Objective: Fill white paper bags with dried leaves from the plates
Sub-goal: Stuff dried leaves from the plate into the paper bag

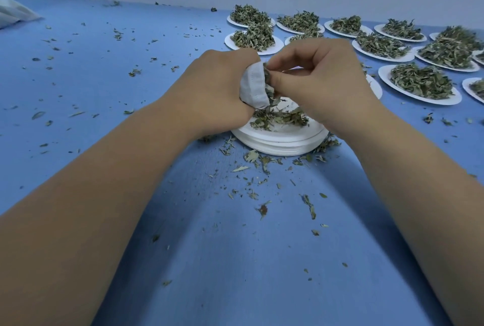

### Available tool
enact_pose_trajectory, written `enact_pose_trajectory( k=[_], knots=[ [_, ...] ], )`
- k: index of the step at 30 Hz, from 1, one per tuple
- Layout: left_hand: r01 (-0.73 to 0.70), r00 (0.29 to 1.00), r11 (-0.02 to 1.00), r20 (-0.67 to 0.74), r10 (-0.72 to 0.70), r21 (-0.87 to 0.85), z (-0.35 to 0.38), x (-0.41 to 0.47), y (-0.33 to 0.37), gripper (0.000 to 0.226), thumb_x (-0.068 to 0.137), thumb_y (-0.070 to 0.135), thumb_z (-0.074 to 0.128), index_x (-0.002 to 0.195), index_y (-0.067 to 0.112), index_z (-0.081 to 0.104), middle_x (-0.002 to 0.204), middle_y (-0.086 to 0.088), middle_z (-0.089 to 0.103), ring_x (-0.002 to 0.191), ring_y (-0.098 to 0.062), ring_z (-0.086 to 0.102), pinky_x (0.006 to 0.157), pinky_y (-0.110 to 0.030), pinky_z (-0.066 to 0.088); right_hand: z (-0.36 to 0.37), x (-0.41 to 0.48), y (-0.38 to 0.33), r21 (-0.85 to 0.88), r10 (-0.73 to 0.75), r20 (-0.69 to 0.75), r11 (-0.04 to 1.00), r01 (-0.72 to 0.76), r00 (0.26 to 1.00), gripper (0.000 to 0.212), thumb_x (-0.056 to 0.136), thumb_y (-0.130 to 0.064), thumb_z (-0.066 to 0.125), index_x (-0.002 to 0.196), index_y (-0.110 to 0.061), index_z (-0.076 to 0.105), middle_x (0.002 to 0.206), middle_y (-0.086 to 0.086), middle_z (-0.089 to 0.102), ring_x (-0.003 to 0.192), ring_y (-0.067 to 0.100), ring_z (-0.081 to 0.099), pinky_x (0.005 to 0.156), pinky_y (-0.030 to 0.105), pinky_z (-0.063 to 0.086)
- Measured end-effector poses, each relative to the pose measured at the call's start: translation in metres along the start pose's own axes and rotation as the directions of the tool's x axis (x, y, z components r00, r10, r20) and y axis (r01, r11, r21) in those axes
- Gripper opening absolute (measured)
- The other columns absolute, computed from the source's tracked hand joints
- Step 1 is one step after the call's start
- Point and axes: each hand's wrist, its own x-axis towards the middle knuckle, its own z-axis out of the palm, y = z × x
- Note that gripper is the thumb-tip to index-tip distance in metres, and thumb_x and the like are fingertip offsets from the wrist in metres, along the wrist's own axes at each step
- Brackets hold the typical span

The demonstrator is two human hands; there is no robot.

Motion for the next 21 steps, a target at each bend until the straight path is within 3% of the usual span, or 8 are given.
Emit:
enact_pose_trajectory(
  k=[4, 6, 8, 10, 11, 14, 19, 21],
  knots=[
    [0.007, 1.0, 1.0, -0.024, -0.007, -0.008, 0.001, 0.0, 0.003, 0.019, 0.072, 0.029, 0.066, 0.083, 0.029, 0.05, 0.07, 0.006, 0.053, 0.064, -0.014, 0.05, 0.054, -0.036, 0.041, 0.01, -0.002, -0.002, -0.153, -0.06, -0.075, 0.987, 0.048, 0.995, 0.011, 0.081, -0.01, 0.075, 0.074, -0.016, 0.069, 0.069, -0.003, 0.071, 0.058, 0.007, 0.064, 0.058, 0.02, 0.049],
    [0.021, 0.999, 0.999, -0.033, -0.02, 0.038, 0.001, 0.002, 0.001, 0.024, 0.073, 0.028, 0.066, 0.076, 0.031, 0.042, 0.069, 0.006, 0.05, 0.061, -0.013, 0.046, 0.052, -0.034, 0.038, 0.009, -0.002, -0.005, -0.124, -0.043, -0.031, 0.991, 0.039, 0.999, 0.011, 0.085, -0.01, 0.073, 0.077, -0.017, 0.074, 0.068, -0.006, 0.071, 0.059, 0.002, 0.062, 0.06, 0.019, 0.049],
    [0.045, 0.998, 0.995, -0.042, -0.041, 0.09, 0.0, 0.003, -0.004, 0.029, 0.073, 0.023, 0.067, 0.075, 0.031, 0.039, 0.068, 0.006, 0.048, 0.06, -0.012, 0.044, 0.052, -0.033, 0.037, 0.004, -0.003, -0.007, -0.071, -0.004, 0.091, 0.997, 0.011, 0.996, 0.013, 0.09, -0.01, 0.07, 0.089, -0.017, 0.08, 0.077, 0.003, 0.076, 0.071, 0.012, 0.069, 0.07, 0.035, 0.059],
    [0.072, 0.997, 0.991, -0.044, -0.067, 0.109, -0.001, 0.005, -0.009, 0.027, 0.071, 0.019, 0.068, 0.083, 0.027, 0.045, 0.07, 0.005, 0.051, 0.062, -0.014, 0.047, 0.053, -0.034, 0.04, -0.002, -0.003, -0.008, -0.018, 0.022, 0.229, 1.0, -0.018, 0.973, 0.024, 0.09, -0.005, 0.066, 0.103, -0.019, 0.081, 0.096, 0.013, 0.078, 0.097, 0.036, 0.073, 0.089, 0.058, 0.056],
    [0.076, 0.996, 0.99, -0.044, -0.071, 0.122, -0.001, 0.005, -0.01, 0.026, 0.071, 0.019, 0.067, 0.084, 0.027, 0.046, 0.07, 0.006, 0.051, 0.062, -0.013, 0.047, 0.054, -0.034, 0.041, -0.004, -0.002, -0.009, -0.018, 0.022, 0.275, 1.0, -0.018, 0.961, 0.03, 0.089, -0.001, 0.066, 0.108, -0.019, 0.079, 0.103, 0.009, 0.078, 0.104, 0.035, 0.072, 0.093, 0.056, 0.055],
    [0.035, 0.998, 0.992, -0.051, -0.028, 0.125, -0.001, 0.004, -0.007, 0.022, 0.074, 0.022, 0.066, 0.081, 0.029, 0.047, 0.067, 0.009, 0.051, 0.059, -0.007, 0.046, 0.053, -0.033, 0.041, -0.006, -0.002, -0.009, -0.116, -0.02, 0.293, 0.992, 0.056, 0.956, 0.032, 0.089, 0.0, 0.071, 0.115, -0.018, 0.077, 0.108, -0.01, 0.077, 0.1, 0.0, 0.07, 0.084, 0.02, 0.055],
    [-0.013, 0.999, 0.999, -0.035, 0.015, 0.043, -0.001, 0.002, 0.0, 0.032, 0.075, 0.013, 0.067, 0.077, 0.034, 0.044, 0.066, 0.011, 0.048, 0.059, -0.006, 0.045, 0.052, -0.028, 0.034, -0.009, 0.001, -0.004, -0.037, -0.004, 0.173, 0.999, 0.01, 0.985, 0.026, 0.086, 0.001, 0.076, 0.11, -0.009, 0.078, 0.084, -0.009, 0.076, 0.069, -0.005, 0.067, 0.068, 0.012, 0.049],
    [-0.025, 0.999, 1.0, -0.027, 0.025, 0.011, -0.001, 0.001, 0.003, 0.029, 0.075, 0.01, 0.067, 0.09, 0.032, 0.055, 0.069, 0.01, 0.049, 0.062, -0.01, 0.047, 0.055, -0.029, 0.037, -0.007, 0.001, -0.002, -0.036, -0.01, 0.106, 0.999, 0.014, 0.994, 0.022, 0.083, -0.001, 0.08, 0.103, -0.01, 0.08, 0.079, -0.008, 0.076, 0.064, -0.004, 0.065, 0.065, 0.013, 0.048]
  ],
)
